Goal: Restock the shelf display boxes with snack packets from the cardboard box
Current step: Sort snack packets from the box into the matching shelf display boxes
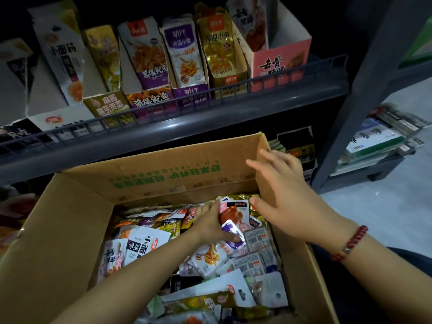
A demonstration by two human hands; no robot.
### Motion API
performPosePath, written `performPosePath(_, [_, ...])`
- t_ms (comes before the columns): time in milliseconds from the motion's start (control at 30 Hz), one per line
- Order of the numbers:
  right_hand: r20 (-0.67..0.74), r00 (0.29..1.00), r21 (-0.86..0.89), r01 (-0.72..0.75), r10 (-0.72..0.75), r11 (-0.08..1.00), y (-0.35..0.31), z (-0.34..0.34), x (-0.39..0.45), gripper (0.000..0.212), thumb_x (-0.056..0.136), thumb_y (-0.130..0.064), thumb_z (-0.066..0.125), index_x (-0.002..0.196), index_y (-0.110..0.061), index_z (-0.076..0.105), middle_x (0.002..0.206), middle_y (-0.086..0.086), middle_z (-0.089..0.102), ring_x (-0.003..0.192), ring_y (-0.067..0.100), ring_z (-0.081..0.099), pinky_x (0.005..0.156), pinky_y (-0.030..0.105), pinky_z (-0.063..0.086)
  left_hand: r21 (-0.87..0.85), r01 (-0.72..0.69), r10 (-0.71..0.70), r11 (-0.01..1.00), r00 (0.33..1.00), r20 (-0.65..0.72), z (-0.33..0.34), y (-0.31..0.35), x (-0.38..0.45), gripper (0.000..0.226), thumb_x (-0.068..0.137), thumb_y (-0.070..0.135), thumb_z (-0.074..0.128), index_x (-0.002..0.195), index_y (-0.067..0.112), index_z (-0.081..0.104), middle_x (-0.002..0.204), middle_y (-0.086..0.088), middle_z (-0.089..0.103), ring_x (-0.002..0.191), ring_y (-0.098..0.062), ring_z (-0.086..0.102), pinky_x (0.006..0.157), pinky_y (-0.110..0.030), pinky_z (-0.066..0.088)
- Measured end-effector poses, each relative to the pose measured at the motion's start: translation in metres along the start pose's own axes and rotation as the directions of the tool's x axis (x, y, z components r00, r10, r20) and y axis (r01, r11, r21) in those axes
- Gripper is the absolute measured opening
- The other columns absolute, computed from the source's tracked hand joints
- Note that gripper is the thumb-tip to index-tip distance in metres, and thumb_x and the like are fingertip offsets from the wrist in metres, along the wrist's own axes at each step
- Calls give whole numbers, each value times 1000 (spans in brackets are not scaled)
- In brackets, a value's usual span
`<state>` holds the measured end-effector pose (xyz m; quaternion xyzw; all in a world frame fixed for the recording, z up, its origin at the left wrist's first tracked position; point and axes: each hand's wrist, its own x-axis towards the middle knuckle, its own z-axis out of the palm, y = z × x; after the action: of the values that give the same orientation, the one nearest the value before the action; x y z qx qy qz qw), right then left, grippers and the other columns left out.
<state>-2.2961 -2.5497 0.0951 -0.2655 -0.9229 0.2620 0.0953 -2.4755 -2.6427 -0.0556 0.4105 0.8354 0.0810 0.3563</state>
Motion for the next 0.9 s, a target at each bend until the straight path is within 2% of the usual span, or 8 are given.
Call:
performPosePath(100, [-15,1000,3,1,-1,1000,1,1,1,68,90,-30,58,148,-30,23,157,-8,9,138,2,-10,115,36,15,43,39,-33,998,991,-133,-3,7,3,114,61,59,82,149,15,23,139,-9,29,131,-27,22,105,-34,29])
performPosePath(167, [-25,1000,5,2,-2,1000,1,2,1,68,90,-29,58,148,-30,24,157,-8,11,138,3,-9,116,35,14,50,53,-41,997,978,-204,-6,8,4,94,58,60,83,132,18,45,126,-5,42,121,-23,34,98,-34,35])
performPosePath(300, [-37,999,0,4,-4,1000,1,3,1,67,90,-30,57,148,-30,24,157,-7,12,139,4,-8,115,33,14,-370,54,-81,927,995,-57,-12,4,6,47,61,29,92,100,18,70,98,1,74,96,-19,68,89,-43,54])
performPosePath(400, [-47,999,-6,6,-6,1000,2,4,2,68,90,-30,58,148,-29,25,157,-6,14,140,6,-7,115,33,14,-483,116,-109,868,993,43,-12,10,0,40,65,15,90,101,11,71,96,-2,74,95,-21,70,90,-39,55])
performPosePath(500, [-44,999,-5,11,-12,1000,2,4,1,68,90,-30,59,148,-28,25,156,-5,14,140,6,-6,115,31,13,-547,128,-114,827,992,60,-18,16,-9,37,66,8,88,100,5,73,93,-7,76,90,-23,71,89,-43,56])
performPosePath(600, [-45,999,3,11,-11,1000,3,3,1,67,90,-32,59,148,-27,26,156,-5,15,140,6,-4,115,32,14,-599,69,-104,798,994,-23,-41,22,-26,30,70,0,83,97,-2,70,84,-8,74,71,-15,71,68,-28,58])
performPosePath(733, [-43,999,-45,-18,16,999,-2,0,1,67,91,-40,55,149,-30,22,157,-6,14,139,5,-3,116,34,10,-649,-43,-93,760,980,-173,-84,32,-64,22,75,3,79,88,12,64,77,-1,69,51,-2,63,43,-13,43])
performPosePath(900, [-102,995,-104,-16,6,994,-14,-2,5,67,91,-48,50,149,-30,21,155,-5,21,140,11,7,113,31,3,-812,-139,-146,567,953,-266,-119,25,-111,29,74,7,78,99,7,64,84,-9,75,62,-15,71,50,-24,53])
